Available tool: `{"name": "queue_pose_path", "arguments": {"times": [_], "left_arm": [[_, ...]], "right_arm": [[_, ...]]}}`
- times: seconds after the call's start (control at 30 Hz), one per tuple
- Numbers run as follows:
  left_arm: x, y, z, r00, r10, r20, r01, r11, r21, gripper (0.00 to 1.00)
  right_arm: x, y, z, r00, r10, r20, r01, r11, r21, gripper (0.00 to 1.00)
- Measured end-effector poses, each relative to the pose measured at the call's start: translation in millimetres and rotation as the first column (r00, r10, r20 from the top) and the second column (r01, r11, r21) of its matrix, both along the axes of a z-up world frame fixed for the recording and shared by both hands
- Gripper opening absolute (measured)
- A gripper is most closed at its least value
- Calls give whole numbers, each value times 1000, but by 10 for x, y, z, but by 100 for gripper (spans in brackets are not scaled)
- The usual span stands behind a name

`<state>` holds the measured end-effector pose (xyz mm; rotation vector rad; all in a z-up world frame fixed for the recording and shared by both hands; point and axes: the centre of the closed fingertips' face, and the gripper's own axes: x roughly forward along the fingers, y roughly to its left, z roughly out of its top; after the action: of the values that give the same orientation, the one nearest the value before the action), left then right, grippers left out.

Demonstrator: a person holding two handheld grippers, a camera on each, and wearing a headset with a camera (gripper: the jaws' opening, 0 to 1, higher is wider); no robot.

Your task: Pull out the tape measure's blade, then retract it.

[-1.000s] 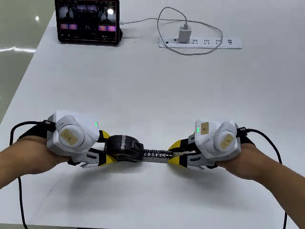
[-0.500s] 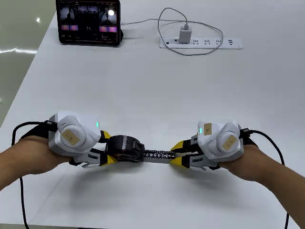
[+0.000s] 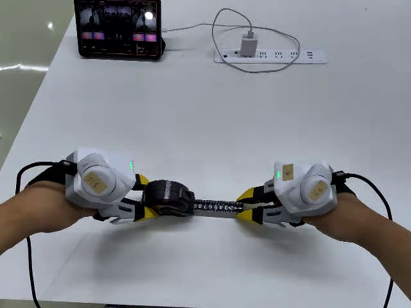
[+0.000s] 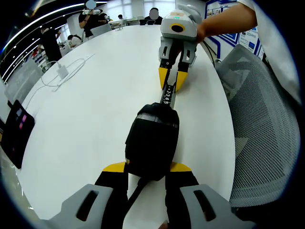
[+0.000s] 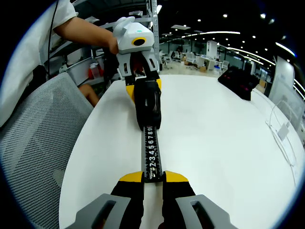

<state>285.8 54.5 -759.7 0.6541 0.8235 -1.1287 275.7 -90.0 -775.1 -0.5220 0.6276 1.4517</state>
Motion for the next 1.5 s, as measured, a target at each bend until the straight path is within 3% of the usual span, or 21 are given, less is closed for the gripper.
{"name": "queue_pose_path", "arguments": {"times": [1.5], "left_arm": [[-21, -16, 20, 1000, 3, 1, -3, 1000, -1, 24]], "right_arm": [[1, -580, 10, 999, -24, 22, 25, 997, -70, 10]]}}
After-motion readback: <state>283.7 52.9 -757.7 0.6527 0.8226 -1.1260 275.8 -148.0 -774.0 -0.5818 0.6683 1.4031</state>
